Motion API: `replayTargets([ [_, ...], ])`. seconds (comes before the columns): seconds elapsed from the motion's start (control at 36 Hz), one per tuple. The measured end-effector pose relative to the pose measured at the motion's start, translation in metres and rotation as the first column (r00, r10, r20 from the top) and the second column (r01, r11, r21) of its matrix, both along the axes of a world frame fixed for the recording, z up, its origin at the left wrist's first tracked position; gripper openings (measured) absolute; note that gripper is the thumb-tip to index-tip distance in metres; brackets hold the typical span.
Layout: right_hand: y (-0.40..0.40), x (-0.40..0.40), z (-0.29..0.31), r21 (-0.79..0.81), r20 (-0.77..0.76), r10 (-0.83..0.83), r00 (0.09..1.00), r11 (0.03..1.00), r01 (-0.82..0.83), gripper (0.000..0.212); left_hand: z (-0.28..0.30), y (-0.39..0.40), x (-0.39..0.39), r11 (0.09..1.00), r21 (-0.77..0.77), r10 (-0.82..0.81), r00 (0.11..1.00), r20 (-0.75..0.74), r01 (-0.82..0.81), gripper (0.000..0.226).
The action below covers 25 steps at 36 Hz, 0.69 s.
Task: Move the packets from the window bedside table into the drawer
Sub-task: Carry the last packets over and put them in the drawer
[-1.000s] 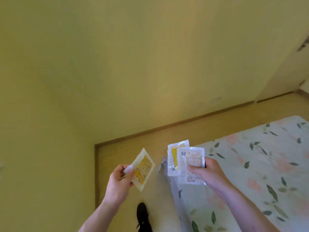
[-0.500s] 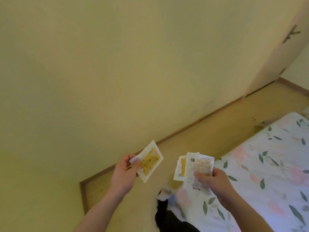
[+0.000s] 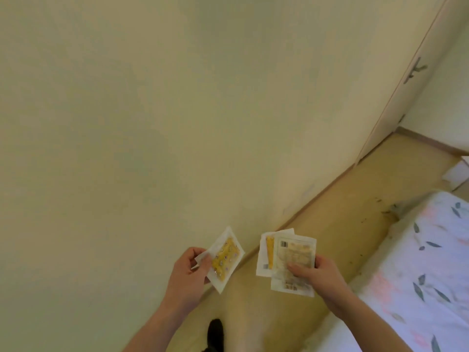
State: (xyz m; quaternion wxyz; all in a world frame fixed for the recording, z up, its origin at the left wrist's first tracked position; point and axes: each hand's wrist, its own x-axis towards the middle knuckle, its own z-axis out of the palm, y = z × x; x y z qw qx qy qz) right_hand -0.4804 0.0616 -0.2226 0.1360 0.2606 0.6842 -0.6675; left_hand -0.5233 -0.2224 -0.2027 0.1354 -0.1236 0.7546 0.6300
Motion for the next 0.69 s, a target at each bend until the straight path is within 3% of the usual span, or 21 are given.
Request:
replayTargets([
  [0.25, 0.014, -0.087, -0.014, -0.044, 0.017, -0.220, 0.975, 0.974, 0.221, 0.024, -0.015, 0.043, -0.151, 0.968, 0.009, -0.249, 0.968, 0.005, 0.249, 0.013],
  [0.42, 0.032, -0.101, -0.006, -0.029, -0.016, -0.400, 0.916, 0.916, 0.399, 0.022, -0.022, 0.110, -0.219, 0.875, 0.009, -0.484, 0.874, 0.028, 0.484, 0.011],
  [0.53, 0.061, -0.078, 0.001, -0.007, -0.016, -0.551, 0.835, 0.835, 0.551, 0.022, -0.026, 0.176, -0.242, 0.777, 0.028, -0.629, 0.777, 0.028, 0.629, 0.008],
  [0.69, 0.120, -0.029, 0.004, 0.028, 0.001, -0.770, 0.639, 0.638, 0.769, 0.025, -0.024, 0.280, -0.248, 0.630, 0.082, -0.776, 0.630, 0.023, 0.772, 0.008],
])
